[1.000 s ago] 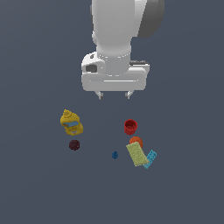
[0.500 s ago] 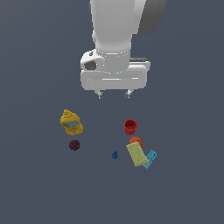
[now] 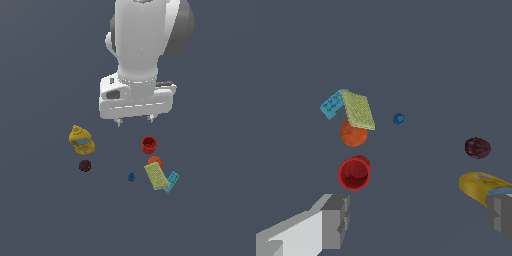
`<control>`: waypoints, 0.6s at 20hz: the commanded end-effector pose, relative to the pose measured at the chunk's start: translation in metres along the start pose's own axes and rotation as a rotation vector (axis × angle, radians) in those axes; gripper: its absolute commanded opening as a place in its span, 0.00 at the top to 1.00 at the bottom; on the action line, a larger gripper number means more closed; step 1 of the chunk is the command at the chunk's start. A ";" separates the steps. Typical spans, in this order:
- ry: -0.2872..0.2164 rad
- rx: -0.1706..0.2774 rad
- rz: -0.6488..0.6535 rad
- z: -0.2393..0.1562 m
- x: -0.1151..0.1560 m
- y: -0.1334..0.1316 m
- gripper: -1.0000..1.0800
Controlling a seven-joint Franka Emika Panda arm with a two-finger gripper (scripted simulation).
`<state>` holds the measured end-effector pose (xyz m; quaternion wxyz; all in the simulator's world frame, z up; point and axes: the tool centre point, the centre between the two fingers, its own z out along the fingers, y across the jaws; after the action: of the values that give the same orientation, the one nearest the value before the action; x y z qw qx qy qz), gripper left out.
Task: Pick up a designated object from a clutter of objects.
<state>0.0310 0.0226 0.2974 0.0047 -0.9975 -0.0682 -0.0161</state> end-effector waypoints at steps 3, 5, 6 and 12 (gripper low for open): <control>-0.008 -0.009 -0.107 0.026 0.021 -0.011 0.04; -0.012 -0.012 -0.165 0.041 0.032 -0.017 0.04; -0.014 -0.014 -0.195 0.049 0.037 -0.020 0.04; -0.025 -0.015 -0.375 0.100 0.066 -0.043 0.04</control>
<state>0.0868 0.0682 0.2129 -0.0063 -0.9731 -0.2304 -0.0058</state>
